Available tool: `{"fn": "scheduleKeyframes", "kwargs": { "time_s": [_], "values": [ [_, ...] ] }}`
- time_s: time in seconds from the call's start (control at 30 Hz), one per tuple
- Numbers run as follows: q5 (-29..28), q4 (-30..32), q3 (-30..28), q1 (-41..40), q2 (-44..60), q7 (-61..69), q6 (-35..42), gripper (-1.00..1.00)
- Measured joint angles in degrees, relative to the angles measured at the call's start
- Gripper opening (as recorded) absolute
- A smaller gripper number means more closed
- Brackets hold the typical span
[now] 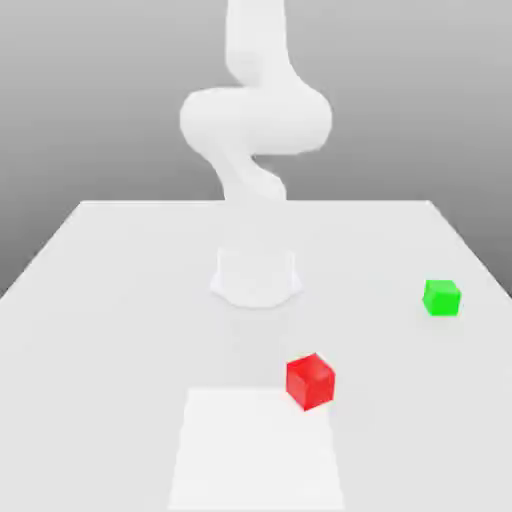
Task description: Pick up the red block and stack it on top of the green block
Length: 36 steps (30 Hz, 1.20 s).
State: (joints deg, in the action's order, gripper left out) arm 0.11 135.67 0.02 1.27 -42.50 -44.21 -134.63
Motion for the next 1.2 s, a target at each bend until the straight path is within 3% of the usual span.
{"fn": "scheduleKeyframes", "kwargs": {
  "time_s": [0.53, 0.77, 0.8, 1.03, 1.2],
  "values": [
    [0.42, 30.58, 0.65, 10.08, 28.9, 13.34, -23.59, 0.0],
    [-1.03, 31.95, 0.6, 11.59, 49.96, 14.1, -40.49, 0.0],
    [-1.12, 31.73, 0.39, 11.78, 51.64, 14.04, -41.93, -1.0],
    [-1.37, 31.72, 0.41, 11.71, 51.86, 13.84, -42.09, -1.0],
    [-0.24, 32.97, 1.25, 11.2, 42.9, 14.66, -34.38, -1.0]
  ]
}}
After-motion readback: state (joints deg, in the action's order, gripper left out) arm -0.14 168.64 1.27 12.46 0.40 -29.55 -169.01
